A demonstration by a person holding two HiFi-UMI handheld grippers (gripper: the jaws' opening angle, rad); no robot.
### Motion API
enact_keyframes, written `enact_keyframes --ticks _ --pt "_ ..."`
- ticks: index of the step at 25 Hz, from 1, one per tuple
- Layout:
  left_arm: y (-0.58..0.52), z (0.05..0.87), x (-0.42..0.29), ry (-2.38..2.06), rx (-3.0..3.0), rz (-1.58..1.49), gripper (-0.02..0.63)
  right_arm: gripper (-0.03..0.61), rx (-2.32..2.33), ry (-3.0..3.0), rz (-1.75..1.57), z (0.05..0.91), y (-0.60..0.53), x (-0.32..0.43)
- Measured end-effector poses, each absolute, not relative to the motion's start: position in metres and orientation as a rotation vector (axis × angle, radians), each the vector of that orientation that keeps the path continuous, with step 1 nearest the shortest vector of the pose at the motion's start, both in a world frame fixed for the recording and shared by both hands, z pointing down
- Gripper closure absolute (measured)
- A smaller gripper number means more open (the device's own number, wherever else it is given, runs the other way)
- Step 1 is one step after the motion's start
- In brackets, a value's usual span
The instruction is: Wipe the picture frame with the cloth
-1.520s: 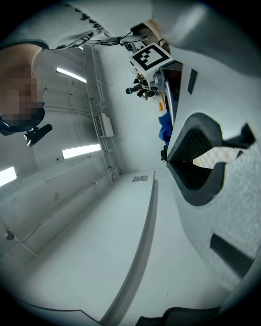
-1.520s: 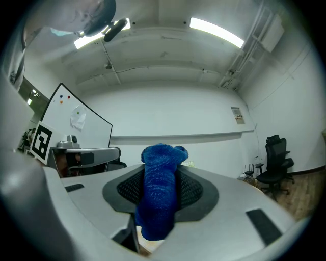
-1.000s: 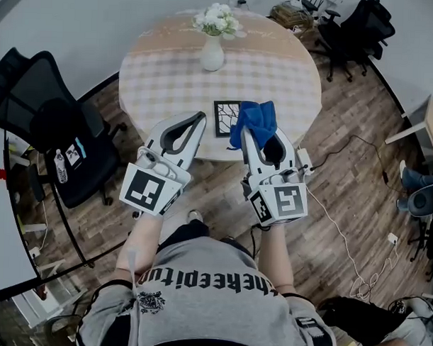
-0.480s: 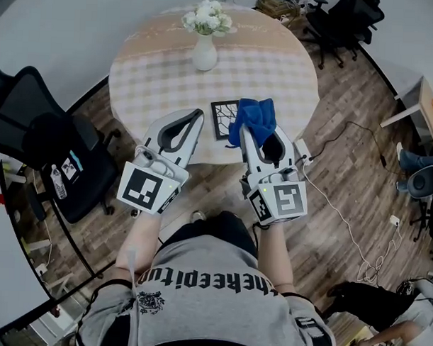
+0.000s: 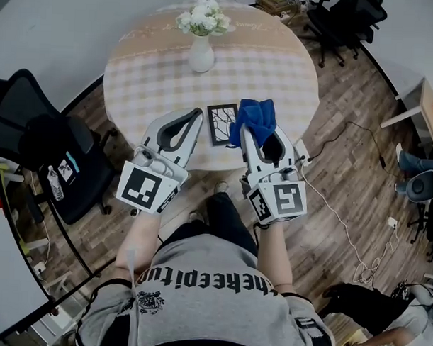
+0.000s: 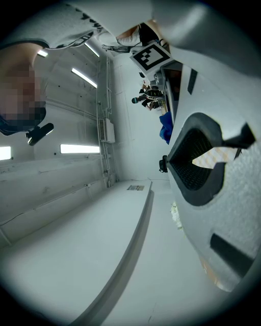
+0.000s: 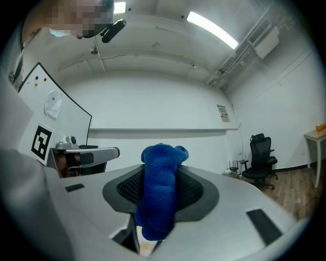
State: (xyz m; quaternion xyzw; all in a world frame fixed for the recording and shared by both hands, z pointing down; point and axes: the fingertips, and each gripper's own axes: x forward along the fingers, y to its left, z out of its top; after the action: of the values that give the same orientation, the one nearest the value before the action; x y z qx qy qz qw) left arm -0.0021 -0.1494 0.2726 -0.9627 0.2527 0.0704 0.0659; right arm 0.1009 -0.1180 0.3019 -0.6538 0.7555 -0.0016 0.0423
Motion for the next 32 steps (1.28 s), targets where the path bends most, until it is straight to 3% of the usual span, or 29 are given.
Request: enact_keyframes --ticks 16,32 --pt "-0.228 0.288 0.005 1.029 -2.861 0.183 0.598 0.433 -1.835 2.54 -0.168 0.336 -0.223 0.112" --pt "-0.27 0.336 -0.004 1.303 -2.866 0.066 0.598 0.431 -1.661 2.775 -0.599 0.445 -0.28 0.094"
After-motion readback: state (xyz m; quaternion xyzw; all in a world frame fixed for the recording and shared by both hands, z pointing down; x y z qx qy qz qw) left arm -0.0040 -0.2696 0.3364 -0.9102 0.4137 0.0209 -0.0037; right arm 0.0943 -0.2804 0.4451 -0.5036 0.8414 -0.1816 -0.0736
